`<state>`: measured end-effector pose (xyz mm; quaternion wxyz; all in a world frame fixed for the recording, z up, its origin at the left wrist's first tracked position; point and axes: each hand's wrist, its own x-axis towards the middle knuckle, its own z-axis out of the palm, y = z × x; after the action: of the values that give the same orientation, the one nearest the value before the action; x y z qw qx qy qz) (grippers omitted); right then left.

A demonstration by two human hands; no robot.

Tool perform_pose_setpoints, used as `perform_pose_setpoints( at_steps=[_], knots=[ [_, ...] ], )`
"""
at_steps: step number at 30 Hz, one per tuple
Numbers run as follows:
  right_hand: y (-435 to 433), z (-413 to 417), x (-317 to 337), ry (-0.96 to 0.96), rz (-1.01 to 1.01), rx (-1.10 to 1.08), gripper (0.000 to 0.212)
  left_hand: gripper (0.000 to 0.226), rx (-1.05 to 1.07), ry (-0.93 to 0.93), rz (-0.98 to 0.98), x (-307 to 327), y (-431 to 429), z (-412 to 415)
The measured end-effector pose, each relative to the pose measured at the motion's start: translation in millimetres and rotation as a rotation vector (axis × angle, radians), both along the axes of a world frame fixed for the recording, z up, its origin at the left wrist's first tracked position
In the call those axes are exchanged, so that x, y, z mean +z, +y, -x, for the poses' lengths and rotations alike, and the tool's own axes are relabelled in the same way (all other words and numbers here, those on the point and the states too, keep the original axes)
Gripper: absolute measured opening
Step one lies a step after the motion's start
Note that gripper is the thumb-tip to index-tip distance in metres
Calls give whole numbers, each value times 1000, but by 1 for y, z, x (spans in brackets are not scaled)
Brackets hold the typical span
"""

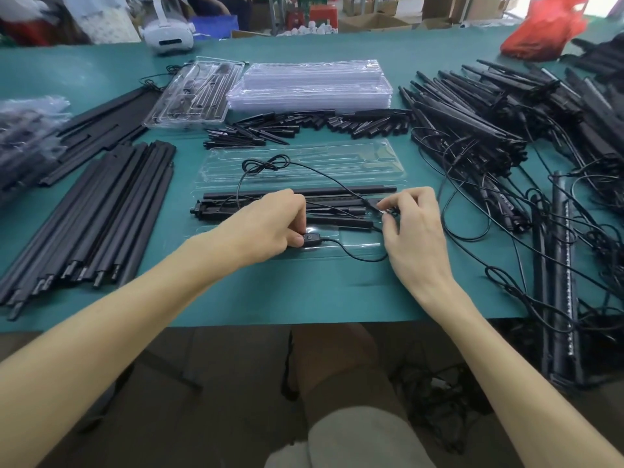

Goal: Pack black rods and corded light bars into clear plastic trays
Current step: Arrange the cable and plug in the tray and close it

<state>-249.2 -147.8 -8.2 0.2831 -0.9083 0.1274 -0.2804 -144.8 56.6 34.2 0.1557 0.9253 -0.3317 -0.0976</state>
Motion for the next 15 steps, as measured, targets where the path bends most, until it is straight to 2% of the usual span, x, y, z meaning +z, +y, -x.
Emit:
perform_pose_setpoints(
  at_steps=[6, 11, 15],
  knots=[
    [-1, 0, 1, 11, -6, 1, 16, 6, -130, -70, 103, 7, -5, 17],
    [-2, 0, 2, 0, -7, 1, 16, 30, -294, -20, 129, 8, -26, 36],
    [-3, -1, 2, -5, -38, -5, 17, 19, -315, -62, 157, 7, -38, 39]
  ],
)
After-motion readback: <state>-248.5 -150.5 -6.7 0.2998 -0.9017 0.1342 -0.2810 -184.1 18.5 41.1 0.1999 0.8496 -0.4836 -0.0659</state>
